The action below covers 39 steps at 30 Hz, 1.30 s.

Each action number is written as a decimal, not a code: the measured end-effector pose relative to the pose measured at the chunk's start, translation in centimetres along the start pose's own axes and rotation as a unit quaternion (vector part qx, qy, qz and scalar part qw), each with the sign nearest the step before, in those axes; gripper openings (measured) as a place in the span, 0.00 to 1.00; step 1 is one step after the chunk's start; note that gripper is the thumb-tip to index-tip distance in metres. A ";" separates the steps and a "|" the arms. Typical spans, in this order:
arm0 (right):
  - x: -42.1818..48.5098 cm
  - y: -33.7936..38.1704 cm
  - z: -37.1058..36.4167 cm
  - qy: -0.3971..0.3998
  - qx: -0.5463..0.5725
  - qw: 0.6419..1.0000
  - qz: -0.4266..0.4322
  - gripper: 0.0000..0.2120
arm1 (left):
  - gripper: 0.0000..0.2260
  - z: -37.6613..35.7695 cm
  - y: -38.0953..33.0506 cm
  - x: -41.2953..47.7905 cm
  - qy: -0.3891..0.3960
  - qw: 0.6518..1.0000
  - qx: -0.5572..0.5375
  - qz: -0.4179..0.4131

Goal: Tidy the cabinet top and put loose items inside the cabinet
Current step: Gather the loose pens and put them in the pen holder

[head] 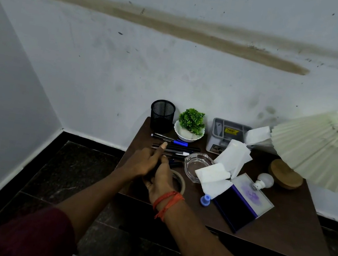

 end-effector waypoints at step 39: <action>1.7 0.8 0.3 -0.082 -0.194 0.970 0.120 0.23 | 0.12 3.5 1.1 -0.9 -0.049 0.998 0.015 -0.027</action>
Point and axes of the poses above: each hand's wrist, its own x-axis towards the middle knuckle, its own z-axis out of the back of the hand, y = z × x, the point moved 5 cm from there along x, towards the middle knuckle, and after that the axes turned 3 degrees about -x, right-handed, at the moved point
